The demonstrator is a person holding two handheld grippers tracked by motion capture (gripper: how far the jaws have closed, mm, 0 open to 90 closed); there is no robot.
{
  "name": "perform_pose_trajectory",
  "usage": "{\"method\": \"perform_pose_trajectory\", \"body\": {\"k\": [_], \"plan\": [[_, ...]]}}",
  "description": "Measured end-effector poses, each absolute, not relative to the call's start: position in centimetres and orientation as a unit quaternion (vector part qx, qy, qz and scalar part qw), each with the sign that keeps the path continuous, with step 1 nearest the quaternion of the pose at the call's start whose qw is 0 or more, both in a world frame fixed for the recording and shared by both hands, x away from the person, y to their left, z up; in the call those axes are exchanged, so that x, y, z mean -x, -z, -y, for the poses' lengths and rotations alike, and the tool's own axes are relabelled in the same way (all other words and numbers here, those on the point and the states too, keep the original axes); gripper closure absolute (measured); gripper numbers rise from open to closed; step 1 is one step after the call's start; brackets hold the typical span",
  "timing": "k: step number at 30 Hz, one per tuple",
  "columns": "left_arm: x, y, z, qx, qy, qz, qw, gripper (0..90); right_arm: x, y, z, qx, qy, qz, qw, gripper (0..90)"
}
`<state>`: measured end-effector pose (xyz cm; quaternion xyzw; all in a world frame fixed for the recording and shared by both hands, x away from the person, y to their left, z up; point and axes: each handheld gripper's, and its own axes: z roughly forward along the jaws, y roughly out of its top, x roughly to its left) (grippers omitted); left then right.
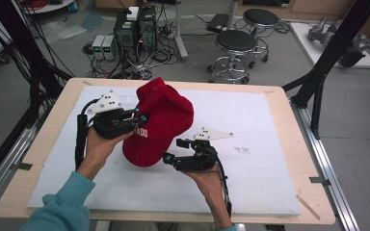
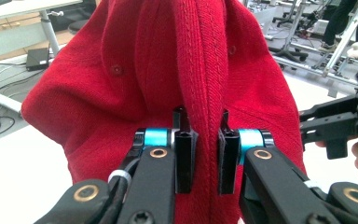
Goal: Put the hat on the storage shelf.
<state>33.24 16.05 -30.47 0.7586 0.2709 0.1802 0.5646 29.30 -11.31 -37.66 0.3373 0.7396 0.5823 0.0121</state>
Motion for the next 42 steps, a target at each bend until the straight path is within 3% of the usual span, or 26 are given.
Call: {"method": "perform_pose_trajectory", "body": {"k": [3,6,15,26,36,42], "plan": [[-33.3,30.5,-15.8,-0.759,-0.18,-0.266,0.566,81.6,-29.4,37.8,10.8,-0.335,-0.577,-0.745,0.01,16.8],[-33.2,30.5,-15.6,-0.759,-0.18,-0.264,0.568,81.6,-29.3,37.9,10.8,-0.331,-0.589,-0.737,-0.001,30.2],[-33.0,30.4,-15.2,-0.758,-0.177,-0.254,0.574,81.7,-29.3,37.7,11.2,-0.329,-0.608,-0.723,0.005,57.6],[-32.9,30.4,-15.0,-0.759,-0.176,-0.244,0.577,81.7,-29.2,37.7,11.1,-0.316,-0.617,-0.72,-0.029,81.0],[-33.2,30.9,-15.2,-0.76,-0.171,-0.246,0.576,80.1,-28.9,37.3,10.6,-0.294,-0.612,-0.734,-0.019,85.7],[-33.2,30.9,-15.3,-0.759,-0.181,-0.25,0.573,74.0,-28.6,37.0,10.4,-0.286,-0.607,-0.742,0.002,85.9]]}}
